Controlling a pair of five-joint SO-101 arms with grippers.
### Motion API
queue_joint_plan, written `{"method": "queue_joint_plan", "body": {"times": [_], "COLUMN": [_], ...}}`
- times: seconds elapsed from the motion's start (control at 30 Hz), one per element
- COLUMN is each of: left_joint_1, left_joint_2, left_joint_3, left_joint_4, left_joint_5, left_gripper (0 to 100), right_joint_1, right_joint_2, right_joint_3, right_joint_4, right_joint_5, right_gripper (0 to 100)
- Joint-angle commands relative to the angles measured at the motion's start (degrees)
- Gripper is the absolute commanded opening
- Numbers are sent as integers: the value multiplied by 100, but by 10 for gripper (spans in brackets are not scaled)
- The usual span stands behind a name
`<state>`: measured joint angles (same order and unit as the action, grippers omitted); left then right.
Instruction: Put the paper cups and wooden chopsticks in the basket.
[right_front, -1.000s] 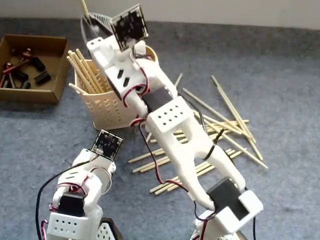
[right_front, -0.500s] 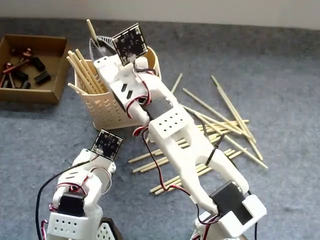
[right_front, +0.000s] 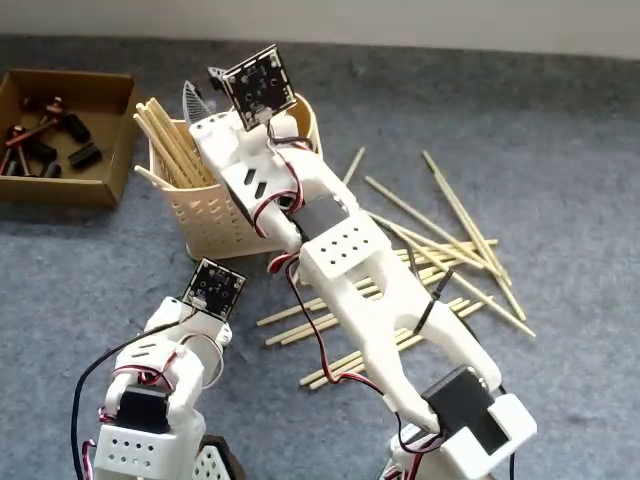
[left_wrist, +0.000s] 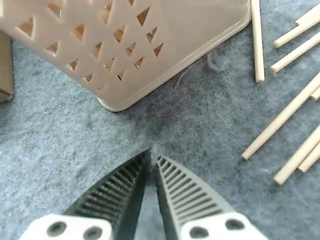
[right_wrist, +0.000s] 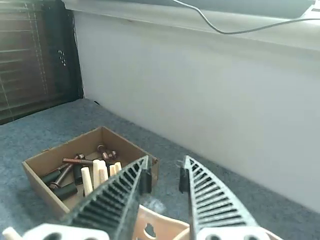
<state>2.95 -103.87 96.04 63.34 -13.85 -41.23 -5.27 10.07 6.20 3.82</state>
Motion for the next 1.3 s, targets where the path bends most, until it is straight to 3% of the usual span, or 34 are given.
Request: {"method": "queue_joint_plan", "body": {"times": [0.0, 0.4, 0.9, 1.0, 1.1, 1.27], "left_joint_1": [-57, -57, -57, -57, -57, -57], "left_joint_2": [-57, -57, -57, -57, -57, -57], "left_joint_3": [57, 57, 57, 57, 57, 57], "left_joint_4": [-123, -123, -123, -123, -123, -123], "left_joint_5": [-44, -44, -44, -44, -44, -44], "left_gripper": [14, 14, 14, 14, 14, 14], "right_joint_1": [-110, 84, 2607, 3152, 3662, 3890], "right_joint_2": [-681, -2677, -4031, -4022, -4013, -4013], "right_joint_3": [-268, -295, -286, -242, 145, 998], "right_joint_4": [541, 3011, 6167, 6440, 6484, 6264], "right_joint_5": [53, 53, 105, 229, 844, 1336], "right_gripper": [104, 104, 104, 104, 104, 104]}}
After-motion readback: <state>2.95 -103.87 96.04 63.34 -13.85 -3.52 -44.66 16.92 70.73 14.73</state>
